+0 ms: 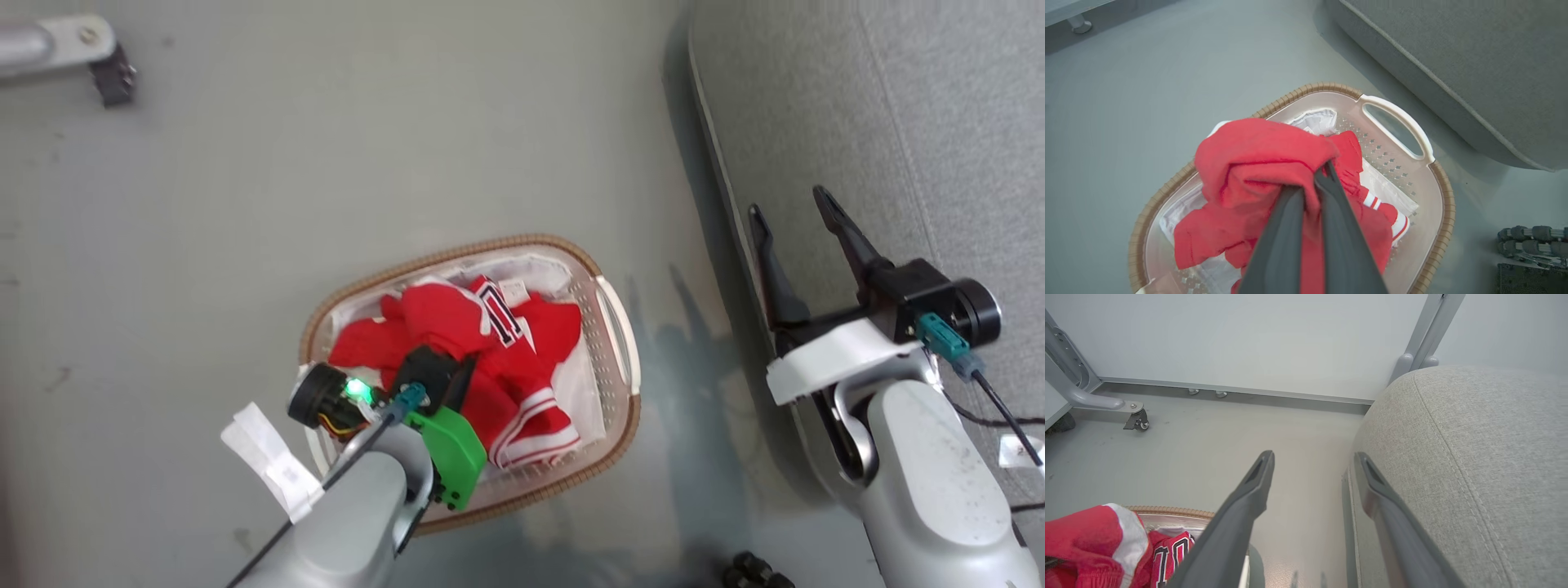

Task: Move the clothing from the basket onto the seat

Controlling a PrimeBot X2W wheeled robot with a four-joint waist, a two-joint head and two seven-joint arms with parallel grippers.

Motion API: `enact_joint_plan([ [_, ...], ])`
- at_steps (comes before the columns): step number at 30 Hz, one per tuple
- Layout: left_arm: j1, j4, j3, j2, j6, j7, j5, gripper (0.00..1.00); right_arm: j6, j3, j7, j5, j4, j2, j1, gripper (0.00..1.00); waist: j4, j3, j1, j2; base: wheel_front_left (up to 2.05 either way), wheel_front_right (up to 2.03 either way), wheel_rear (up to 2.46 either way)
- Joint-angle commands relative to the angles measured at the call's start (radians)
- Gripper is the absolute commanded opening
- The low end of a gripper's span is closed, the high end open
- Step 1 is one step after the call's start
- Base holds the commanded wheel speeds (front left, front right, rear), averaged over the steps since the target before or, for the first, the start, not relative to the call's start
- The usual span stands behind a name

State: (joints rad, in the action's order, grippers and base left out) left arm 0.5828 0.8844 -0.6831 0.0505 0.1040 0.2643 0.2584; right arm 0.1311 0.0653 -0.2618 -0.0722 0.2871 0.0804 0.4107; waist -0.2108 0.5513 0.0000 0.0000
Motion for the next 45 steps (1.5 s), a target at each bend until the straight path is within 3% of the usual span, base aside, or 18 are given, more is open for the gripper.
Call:
enact_joint_plan([
  [1, -0.033, -0.024, 0.000, 0.001, -0.008, 0.000, 0.013, 0.00, -0.001, -0.012, -0.005, -0.003, 0.002, 0.011, -0.031, 1.00, 0.077, -0.142, 0.0000, 0.0000, 0.00, 0.00, 0.00],
  [12, -0.138, -0.235, 0.034, 0.001, -0.022, 0.000, 0.000, 0.00, -0.001, -0.059, -0.005, -0.004, 0.034, 0.016, -0.177, 1.00, 0.175, -0.343, 0.0000, 0.0000, 0.00, 0.00, 0.00],
  [21, -0.164, -0.436, 0.095, 0.002, -0.013, 0.000, -0.016, 0.00, -0.001, -0.058, -0.005, -0.008, 0.047, 0.000, -0.254, 1.00, 0.193, -0.453, 0.0000, 0.0000, 0.00, 0.00, 0.00],
  [31, -0.107, -0.555, 0.124, 0.001, -0.024, 0.000, 0.015, 0.00, -0.001, -0.053, -0.005, -0.016, 0.060, -0.010, -0.320, 1.00, 0.201, -0.521, 0.0000, 0.0000, 0.00, 0.00, 0.00],
  [35, -0.093, -0.572, 0.127, 0.001, -0.033, 0.000, 0.020, 0.00, -0.001, 0.021, -0.005, -0.066, 0.011, -0.017, -0.324, 1.00, 0.201, -0.528, 0.0000, 0.0000, 0.00, 0.00, 0.00],
  [45, -0.101, -0.581, 0.101, 0.001, -0.044, 0.000, 0.048, 0.00, -0.001, 0.415, -0.005, -0.199, -0.136, 0.045, -0.248, 1.00, 0.198, -0.520, 0.0000, 0.0000, 0.00, 0.00, 0.00],
])
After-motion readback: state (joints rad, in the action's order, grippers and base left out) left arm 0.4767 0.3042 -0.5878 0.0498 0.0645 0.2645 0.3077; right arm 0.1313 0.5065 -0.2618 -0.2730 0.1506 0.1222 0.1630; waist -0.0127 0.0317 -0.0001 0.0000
